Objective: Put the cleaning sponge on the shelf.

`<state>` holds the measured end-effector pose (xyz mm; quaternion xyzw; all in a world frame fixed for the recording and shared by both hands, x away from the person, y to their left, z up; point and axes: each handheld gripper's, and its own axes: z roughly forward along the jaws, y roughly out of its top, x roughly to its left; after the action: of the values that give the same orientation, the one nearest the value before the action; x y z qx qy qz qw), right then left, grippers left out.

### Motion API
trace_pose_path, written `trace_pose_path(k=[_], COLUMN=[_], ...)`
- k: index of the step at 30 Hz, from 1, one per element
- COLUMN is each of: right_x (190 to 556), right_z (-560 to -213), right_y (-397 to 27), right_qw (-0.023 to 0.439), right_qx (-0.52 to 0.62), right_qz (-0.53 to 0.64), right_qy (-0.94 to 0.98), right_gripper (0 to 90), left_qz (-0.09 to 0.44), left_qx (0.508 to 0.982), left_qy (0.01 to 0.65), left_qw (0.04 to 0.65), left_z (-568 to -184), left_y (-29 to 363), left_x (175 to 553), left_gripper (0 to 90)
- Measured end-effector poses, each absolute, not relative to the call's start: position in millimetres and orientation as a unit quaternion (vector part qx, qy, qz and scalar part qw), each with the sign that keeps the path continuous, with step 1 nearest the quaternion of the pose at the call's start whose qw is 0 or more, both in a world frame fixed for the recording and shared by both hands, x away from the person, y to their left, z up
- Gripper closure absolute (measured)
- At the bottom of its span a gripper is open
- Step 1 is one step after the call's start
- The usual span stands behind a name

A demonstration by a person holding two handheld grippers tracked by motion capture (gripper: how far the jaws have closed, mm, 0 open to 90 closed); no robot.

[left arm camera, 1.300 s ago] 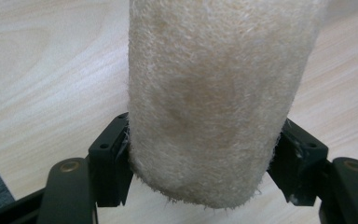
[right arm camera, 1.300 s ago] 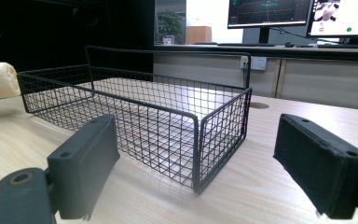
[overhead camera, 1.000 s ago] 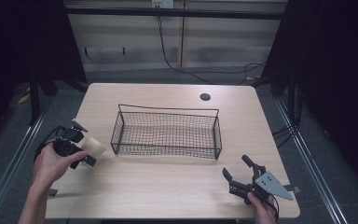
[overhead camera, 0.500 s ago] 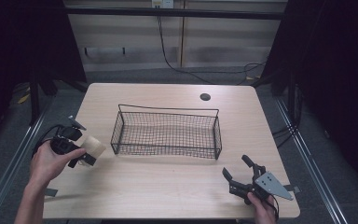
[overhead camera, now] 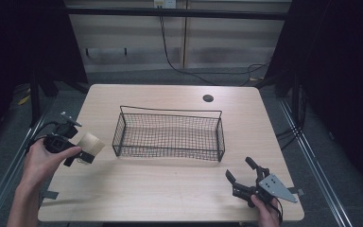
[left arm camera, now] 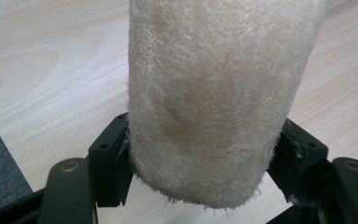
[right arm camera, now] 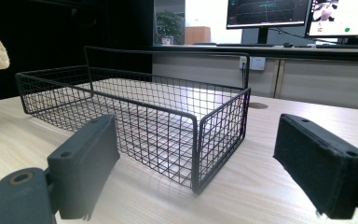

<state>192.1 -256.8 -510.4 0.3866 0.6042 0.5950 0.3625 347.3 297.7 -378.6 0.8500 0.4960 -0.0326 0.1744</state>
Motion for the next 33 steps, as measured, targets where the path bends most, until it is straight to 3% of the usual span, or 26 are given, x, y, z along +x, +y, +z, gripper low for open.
trace_pose_path(k=[33], right_x=[192], right_z=[-510], right_y=[-257], right_qw=[0.362], right_qx=[0.387], right_qz=[0.595], right_qy=[0.605], right_gripper=[13.0], left_qz=[-0.049], left_qx=[0.86], left_qy=[0.474], left_qw=[0.186], left_z=[-327], left_y=[251], left_x=[375], left_gripper=[31.7])
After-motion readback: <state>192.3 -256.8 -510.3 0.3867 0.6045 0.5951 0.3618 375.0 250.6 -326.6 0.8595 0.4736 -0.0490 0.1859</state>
